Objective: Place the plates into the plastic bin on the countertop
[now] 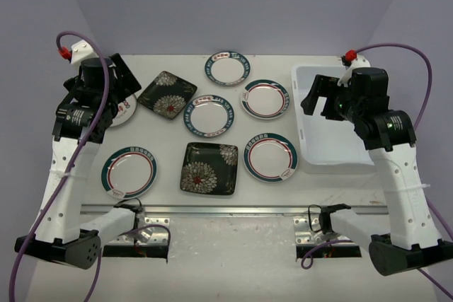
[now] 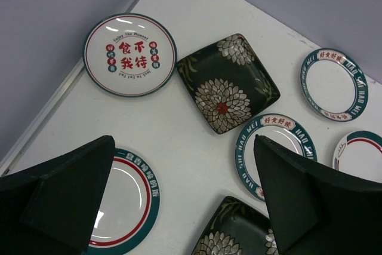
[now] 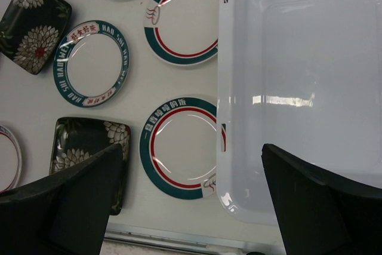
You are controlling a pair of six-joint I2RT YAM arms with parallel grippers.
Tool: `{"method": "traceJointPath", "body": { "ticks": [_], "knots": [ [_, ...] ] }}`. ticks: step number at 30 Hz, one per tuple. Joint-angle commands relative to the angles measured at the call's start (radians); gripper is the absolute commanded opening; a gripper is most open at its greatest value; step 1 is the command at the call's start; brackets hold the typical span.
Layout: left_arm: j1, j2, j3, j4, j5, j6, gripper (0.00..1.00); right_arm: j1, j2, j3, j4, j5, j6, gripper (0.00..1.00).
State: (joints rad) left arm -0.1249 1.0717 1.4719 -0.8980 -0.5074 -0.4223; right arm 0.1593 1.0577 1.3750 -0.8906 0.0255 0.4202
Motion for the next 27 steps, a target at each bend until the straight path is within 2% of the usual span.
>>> {"method": "traceJointPath", "body": {
  "ticks": [1,7,9,13,15,17,20,27],
  "knots": [
    [-0.002,0.023,0.031,0.006,-0.013,-0.034,1.00,-0.001,-0.009,-0.007,0.056,-0.010,0.004,0.99],
    [0.026,0.073,0.062,-0.012,0.005,-0.085,1.00,-0.001,-0.038,-0.059,0.096,-0.089,0.012,0.99],
    [0.068,0.076,0.050,-0.006,0.077,-0.110,1.00,-0.001,-0.035,-0.059,0.089,-0.087,0.026,0.99],
    [0.277,0.127,-0.042,0.064,0.369,-0.199,1.00,0.000,-0.031,-0.069,0.113,-0.208,0.055,0.99],
    [0.401,0.168,-0.134,0.165,0.553,-0.247,1.00,-0.001,-0.044,-0.097,0.136,-0.244,0.067,0.99],
    [0.495,0.195,-0.232,0.324,0.628,-0.310,1.00,-0.001,-0.054,-0.126,0.163,-0.272,0.070,0.99],
    [0.574,0.275,-0.321,0.488,0.643,-0.359,1.00,-0.001,-0.060,-0.137,0.172,-0.297,0.078,0.99],
    [0.672,0.476,-0.415,0.602,0.633,-0.412,1.00,-0.001,-0.106,-0.228,0.287,-0.517,0.205,0.99]
  ]
}}
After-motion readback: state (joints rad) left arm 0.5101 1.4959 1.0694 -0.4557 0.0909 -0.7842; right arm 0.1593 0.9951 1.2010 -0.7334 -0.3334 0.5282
